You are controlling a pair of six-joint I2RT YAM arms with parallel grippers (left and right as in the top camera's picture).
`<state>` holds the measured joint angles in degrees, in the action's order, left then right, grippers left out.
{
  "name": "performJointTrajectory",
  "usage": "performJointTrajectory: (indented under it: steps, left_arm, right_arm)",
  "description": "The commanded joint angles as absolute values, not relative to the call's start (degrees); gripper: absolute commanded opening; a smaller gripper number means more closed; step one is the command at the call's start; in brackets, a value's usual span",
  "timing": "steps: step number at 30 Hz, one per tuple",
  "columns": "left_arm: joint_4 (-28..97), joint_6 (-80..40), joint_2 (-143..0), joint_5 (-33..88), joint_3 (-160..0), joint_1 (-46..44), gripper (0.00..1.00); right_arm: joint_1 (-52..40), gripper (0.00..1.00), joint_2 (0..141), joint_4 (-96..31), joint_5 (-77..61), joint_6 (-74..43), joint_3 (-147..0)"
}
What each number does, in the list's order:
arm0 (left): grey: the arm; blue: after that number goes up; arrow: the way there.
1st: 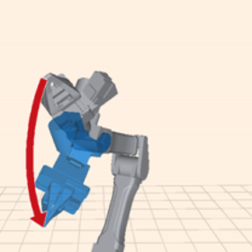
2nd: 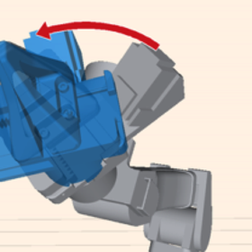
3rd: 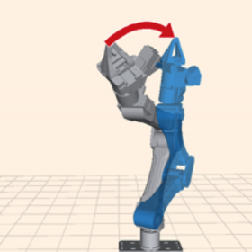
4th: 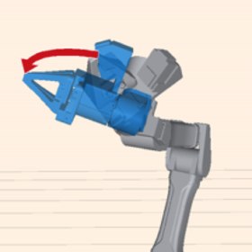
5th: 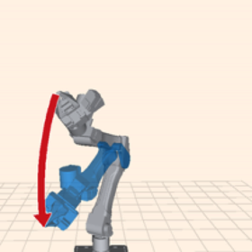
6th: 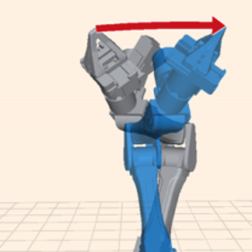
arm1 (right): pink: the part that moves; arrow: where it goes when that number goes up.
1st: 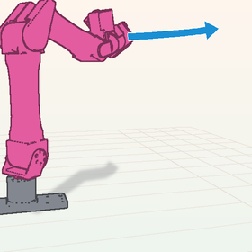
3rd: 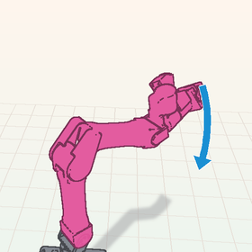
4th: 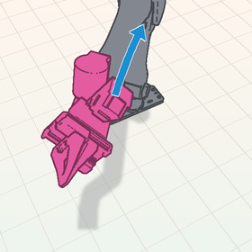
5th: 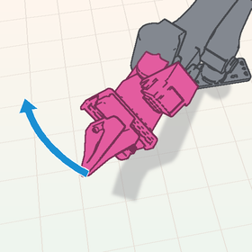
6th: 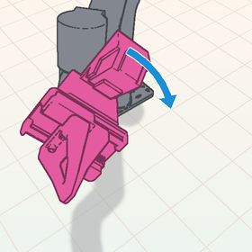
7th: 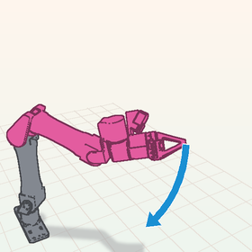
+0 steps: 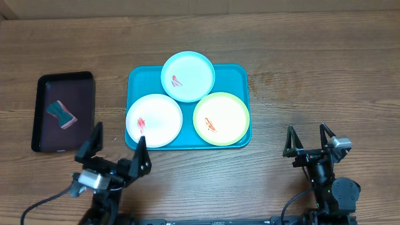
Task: Clean dirty plates on tray and stack at the side
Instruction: 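Move the left gripper over the black tray toward the sponge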
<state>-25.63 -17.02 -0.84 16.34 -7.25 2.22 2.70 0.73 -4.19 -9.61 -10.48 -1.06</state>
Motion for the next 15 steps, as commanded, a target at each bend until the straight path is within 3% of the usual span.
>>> performJointTrajectory:
  steps: [1,4,7,12,15]
  left_arm:
    - [-11.4,-4.6,-5.7,7.7,-21.1,1.9,1.00]
    - [9.9,-2.3,-15.3,-0.3,-35.1,1.9,1.00]
    - [28.9,4.3,-30.8,2.9,-50.1,1.9,1.00]
    - [29.8,4.4,-47.3,22.7,-57.7,1.8,1.00]
    - [30.3,0.6,-55.3,18.2,-61.1,2.2,1.00]
  right_arm:
    - [3.1,1.00,0.2,-4.0,-9.0,-10.7,-0.4]
    - [3.1,1.00,0.2,-4.0,-9.0,-10.7,-0.4]
    - [3.1,1.00,0.2,-4.0,-9.0,-10.7,-0.4]
    - [3.1,1.00,0.2,-4.0,-9.0,-10.7,-0.4]
    - [3.1,1.00,0.2,-3.9,-9.0,-10.7,-0.4]
